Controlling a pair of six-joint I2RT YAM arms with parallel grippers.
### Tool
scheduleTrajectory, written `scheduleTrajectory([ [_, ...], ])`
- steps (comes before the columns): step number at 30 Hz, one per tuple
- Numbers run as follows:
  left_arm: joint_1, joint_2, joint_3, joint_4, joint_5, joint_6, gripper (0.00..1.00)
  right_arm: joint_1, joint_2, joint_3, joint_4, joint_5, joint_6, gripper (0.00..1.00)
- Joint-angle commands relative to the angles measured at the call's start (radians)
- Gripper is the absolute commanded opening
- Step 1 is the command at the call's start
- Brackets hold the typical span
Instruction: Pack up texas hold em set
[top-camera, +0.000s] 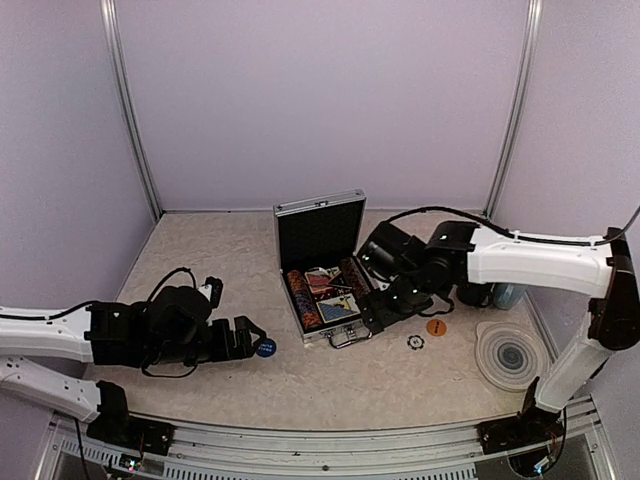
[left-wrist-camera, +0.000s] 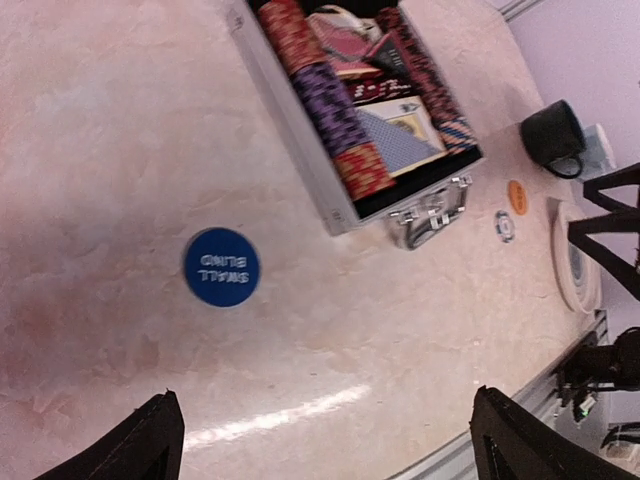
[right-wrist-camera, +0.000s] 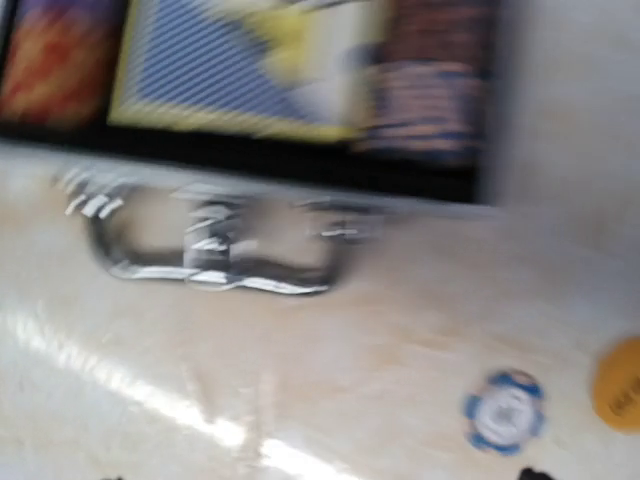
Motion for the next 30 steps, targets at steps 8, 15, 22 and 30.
scheduleTrajectory([
  [8, -0.039, 0.225, 0.412, -0.121, 0.045, 0.227, 0.99, -0.258, -0.163, -0.224, 0.211, -0.084, 0.129, 0.73],
  [15, -0.001, 0.679, 0.646, 0.058, 0.205, 0.317, 0.95, -0.265, -0.119, -0.350, 0.340, -0.137, 0.120, 0.57],
  [22, 0.002, 0.888, 0.751, 0.195, 0.365, 0.310, 0.81, -0.336, -0.077, -0.395, 0.391, -0.184, 0.068, 0.56],
  [30, -0.011, 1.024, 0.849, 0.200, 0.436, 0.317, 0.56, -0.402, -0.033, -0.485, 0.468, -0.280, 0.006, 0.53],
])
